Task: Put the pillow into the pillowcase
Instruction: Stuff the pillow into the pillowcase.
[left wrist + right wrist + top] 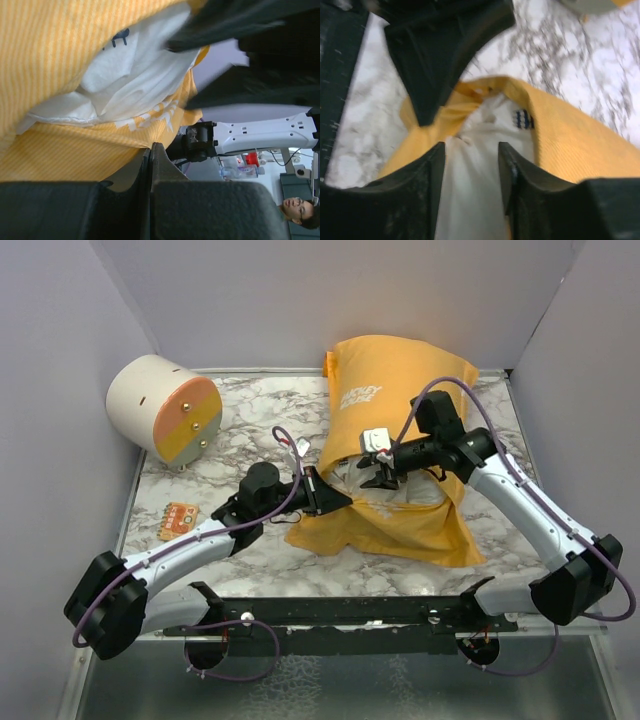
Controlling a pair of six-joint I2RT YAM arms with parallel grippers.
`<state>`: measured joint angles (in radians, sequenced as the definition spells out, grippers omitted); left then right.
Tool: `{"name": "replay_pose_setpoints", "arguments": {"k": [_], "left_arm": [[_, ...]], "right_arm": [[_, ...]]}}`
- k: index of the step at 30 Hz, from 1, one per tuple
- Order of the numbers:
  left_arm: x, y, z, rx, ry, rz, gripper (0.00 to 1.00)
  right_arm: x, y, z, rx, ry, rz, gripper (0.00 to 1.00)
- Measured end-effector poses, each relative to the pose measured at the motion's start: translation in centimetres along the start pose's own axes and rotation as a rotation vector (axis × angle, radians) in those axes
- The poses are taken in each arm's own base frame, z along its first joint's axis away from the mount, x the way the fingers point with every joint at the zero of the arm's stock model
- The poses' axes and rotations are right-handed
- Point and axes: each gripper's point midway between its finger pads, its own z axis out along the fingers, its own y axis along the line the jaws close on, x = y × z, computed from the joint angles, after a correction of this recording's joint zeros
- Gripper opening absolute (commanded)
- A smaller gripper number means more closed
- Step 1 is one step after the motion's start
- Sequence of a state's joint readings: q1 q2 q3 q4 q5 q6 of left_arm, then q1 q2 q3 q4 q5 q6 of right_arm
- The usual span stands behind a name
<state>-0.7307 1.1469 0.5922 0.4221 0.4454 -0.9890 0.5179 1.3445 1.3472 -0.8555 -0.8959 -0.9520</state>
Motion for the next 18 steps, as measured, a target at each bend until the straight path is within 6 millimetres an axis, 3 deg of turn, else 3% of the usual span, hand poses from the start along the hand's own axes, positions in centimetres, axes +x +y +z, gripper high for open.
{"name": "replay_pose_setpoints", "arguments": {"k": [5, 10, 14, 18], "left_arm": [[0.0, -0.5, -0.2, 0.007, 0.0, 0.005, 0.0], [-1.6, -1.7, -0.7, -0.033, -0.022, 0.056, 0.0], [-3.5, -3.1, -1.0, -0.079, -0.043, 0.116, 0.0], [-4.1, -3.8, -1.2, -0.1, -0.038, 0.147, 0.0]], "right_arm": [[6.2, -1.9, 0.6, 0.146, 0.188, 0.046, 0.13], [11.9, -2.8, 0.6, 0.276, 0.336, 0.051, 0.06], [14.0, -2.9, -0.1, 0.339, 0.364, 0.046, 0.04], [14.6, -3.0, -1.1, 0.37, 0.347, 0.042, 0.03]]}}
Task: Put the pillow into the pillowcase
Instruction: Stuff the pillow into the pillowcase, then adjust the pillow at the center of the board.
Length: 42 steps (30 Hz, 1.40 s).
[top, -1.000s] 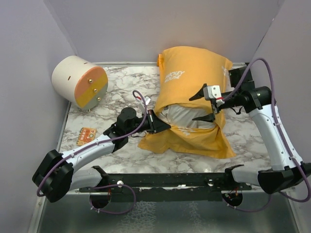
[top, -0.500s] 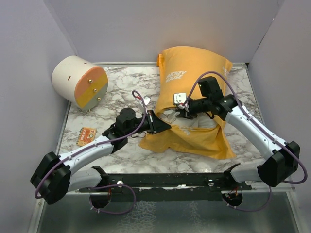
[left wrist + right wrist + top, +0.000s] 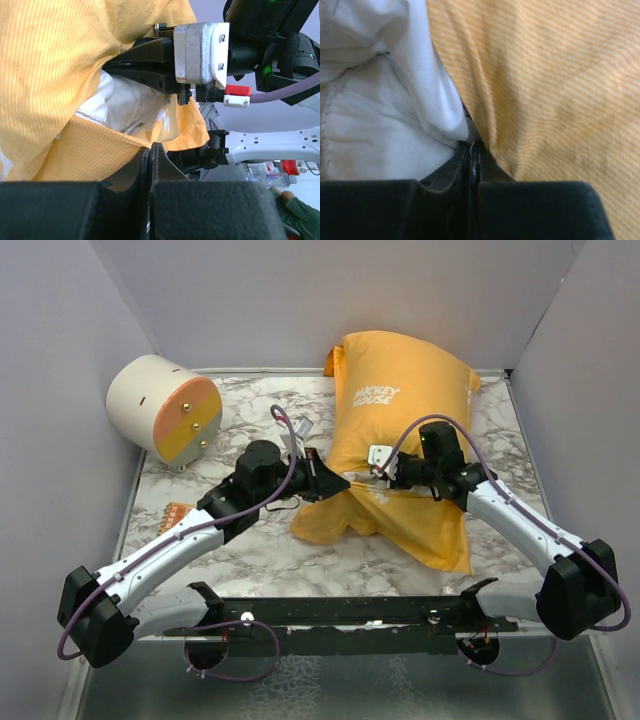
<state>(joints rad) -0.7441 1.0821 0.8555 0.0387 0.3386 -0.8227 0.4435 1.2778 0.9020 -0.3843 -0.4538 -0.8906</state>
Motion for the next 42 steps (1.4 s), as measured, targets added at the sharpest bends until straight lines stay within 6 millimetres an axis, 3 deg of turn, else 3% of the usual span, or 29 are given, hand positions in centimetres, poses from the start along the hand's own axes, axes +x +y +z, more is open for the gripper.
{"name": "replay_pose_setpoints", "arguments": {"k": [8, 11, 14, 17, 23, 27, 31, 35, 39, 42], "left_arm": [[-0.5, -0.3, 0.6, -0.005, 0.006, 0.003, 0.0], [-0.7, 0.0, 1.6, -0.006, 0.007, -0.004, 0.0], [-0.7, 0.4, 3.2, 0.019, -0.001, -0.022, 0.0], [0.5, 1.6, 4.1, 0.041, -0.008, -0.057, 0.0], [2.6, 4.0, 4.7, 0.026, 0.005, -0.102, 0.0], [1.9, 3.7, 4.8, 0.04, -0.016, -0.092, 0.0], [0.3, 2.7, 4.9, 0.055, -0.038, -0.069, 0.0], [-2.3, 1.5, 5.1, 0.056, -0.068, -0.023, 0.0], [-5.9, 1.8, 5.7, 0.032, -0.112, 0.009, 0.0], [-7.7, 3.3, 6.3, -0.001, -0.118, 0.008, 0.0]], "right_arm": [[0.7, 1.8, 0.8, -0.109, -0.04, -0.041, 0.09], [0.3, 2.4, 1.0, -0.195, -0.064, -0.023, 0.23], [-1.8, 2.7, 0.0, -0.288, -0.104, 0.036, 0.41], [-4.4, 1.9, -1.8, -0.315, -0.13, 0.086, 0.52], [-11.2, -3.4, -6.9, -0.206, -0.218, 0.069, 0.6], [-13.1, -4.7, -10.2, -0.104, -0.235, 0.044, 0.74], [-11.7, -4.0, -12.5, 0.015, -0.173, 0.061, 0.77], [-7.9, -3.2, -12.4, 0.109, -0.055, 0.133, 0.74], [-3.2, -4.3, -11.0, 0.227, 0.092, 0.18, 0.55], [-2.1, -5.8, -10.7, 0.305, 0.135, 0.193, 0.4]]}}
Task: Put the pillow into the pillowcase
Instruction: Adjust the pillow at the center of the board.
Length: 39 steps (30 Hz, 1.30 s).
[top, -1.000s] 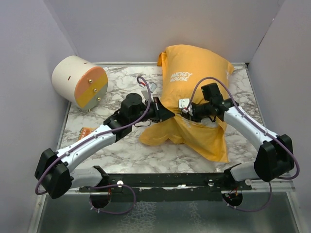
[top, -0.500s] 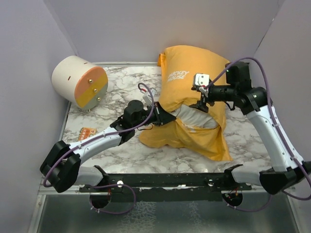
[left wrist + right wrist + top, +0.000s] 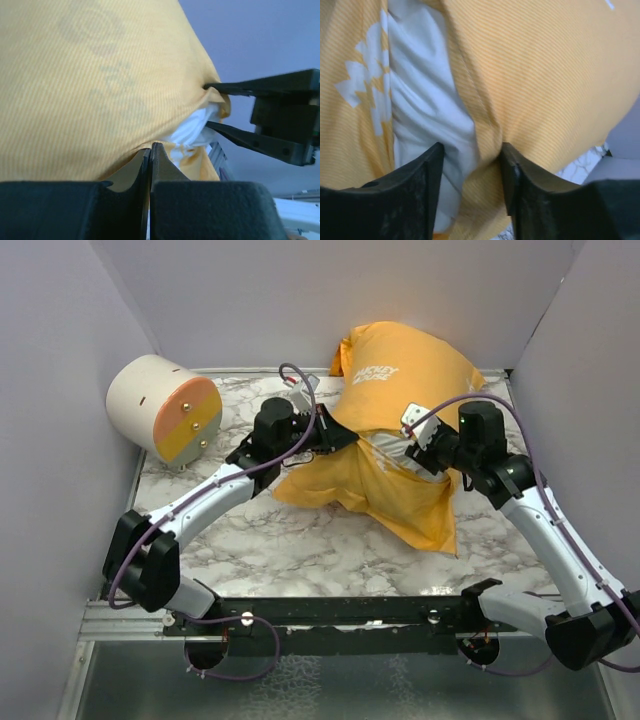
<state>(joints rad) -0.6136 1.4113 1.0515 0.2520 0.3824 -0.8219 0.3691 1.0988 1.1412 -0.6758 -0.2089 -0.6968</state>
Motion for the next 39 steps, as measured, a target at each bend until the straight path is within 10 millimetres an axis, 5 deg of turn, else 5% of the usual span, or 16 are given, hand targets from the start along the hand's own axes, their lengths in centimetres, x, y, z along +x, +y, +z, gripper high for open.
{"name": "replay_pose_setpoints", "arguments": {"k": [5, 11, 15, 21, 26, 29, 33, 39], "left_arm": [[-1.1, 3.2, 1.3, -0.068, 0.027, -0.017, 0.0], [-0.9, 4.8, 0.7, -0.101, 0.042, -0.034, 0.45], [0.3, 4.4, -2.3, -0.09, 0.02, -0.027, 0.57], [2.2, -0.6, -8.1, 0.034, -0.064, 0.045, 0.57], [8.6, -9.6, -8.6, 0.247, 0.015, 0.242, 0.61], [10.9, -11.2, -7.5, 0.279, 0.072, 0.411, 0.63], [11.1, -9.5, -4.0, 0.21, 0.126, 0.704, 0.72], [13.5, -3.4, -0.5, 0.139, 0.321, 1.128, 0.79]], "right_arm": [[-1.3, -1.3, -0.4, 0.051, -0.036, 0.029, 0.23], [-3.5, 1.7, -0.4, -0.118, -0.155, 0.055, 0.36], [-4.6, 3.4, -1.0, -0.219, -0.204, 0.06, 0.42], [-5.6, 3.2, -2.3, -0.277, -0.281, 0.095, 0.42], [-4.6, 3.1, -3.2, -0.344, -0.335, 0.176, 0.43], [-4.9, 4.4, -3.7, -0.417, -0.369, 0.19, 0.43], [-4.6, 5.3, -3.7, -0.451, -0.374, 0.213, 0.43], [-4.1, 5.3, -3.5, -0.455, -0.365, 0.238, 0.41]]}}
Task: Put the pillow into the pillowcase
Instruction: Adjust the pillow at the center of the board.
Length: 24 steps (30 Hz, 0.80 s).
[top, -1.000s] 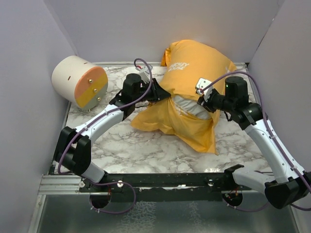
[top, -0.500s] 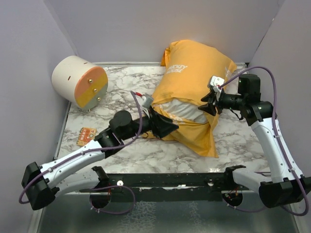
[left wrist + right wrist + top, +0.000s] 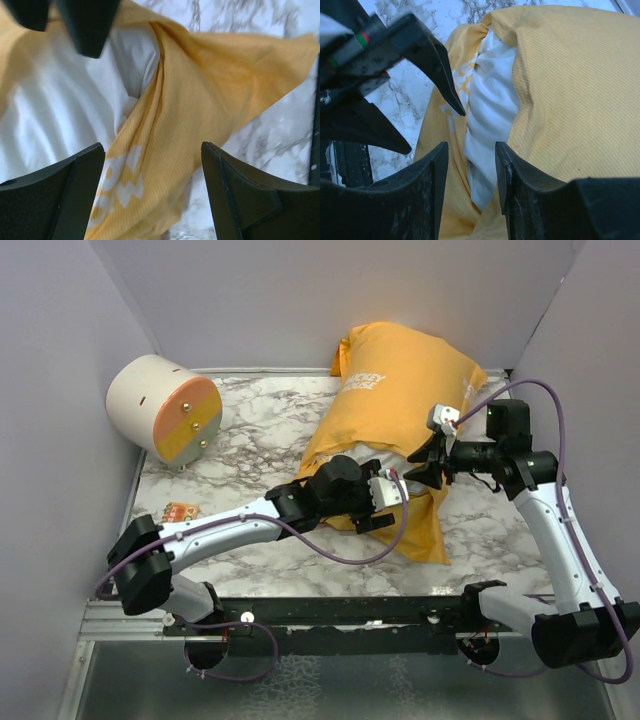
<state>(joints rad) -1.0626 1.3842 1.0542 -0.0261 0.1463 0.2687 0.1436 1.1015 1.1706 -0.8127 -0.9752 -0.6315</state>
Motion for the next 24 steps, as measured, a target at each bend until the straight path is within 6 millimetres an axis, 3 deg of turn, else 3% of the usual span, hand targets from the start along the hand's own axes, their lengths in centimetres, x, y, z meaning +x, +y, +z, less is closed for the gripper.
{"name": "replay_pose_setpoints", "arguments": {"k": [5, 9, 10, 13, 14, 19, 24], "left_arm": [[3.2, 0.9, 2.4, 0.032, 0.146, 0.169, 0.58], [4.1, 2.1, 3.4, 0.012, 0.208, 0.208, 0.53], [4.2, 2.5, 3.4, 0.004, 0.214, 0.209, 0.48], [4.4, 3.0, 3.3, -0.007, 0.218, 0.201, 0.1], [4.5, 3.1, 3.3, -0.009, 0.22, 0.194, 0.04], [4.7, 3.7, 3.1, -0.003, 0.241, 0.152, 0.0], [4.5, 2.9, 2.8, 0.036, 0.244, 0.097, 0.0]], "right_arm": [[0.5, -0.3, 0.4, -0.008, 0.01, 0.032, 0.26], [2.1, -1.2, 1.3, -0.011, 0.045, 0.096, 0.2], [2.6, -1.5, 1.6, -0.007, 0.057, 0.111, 0.19], [4.6, -2.7, 2.3, 0.018, 0.113, 0.17, 0.16], [5.1, -3.1, 2.5, 0.029, 0.128, 0.186, 0.16], [6.8, -4.5, 2.9, 0.08, 0.176, 0.232, 0.15], [8.1, -5.3, 3.4, 0.11, 0.209, 0.26, 0.13]]}}
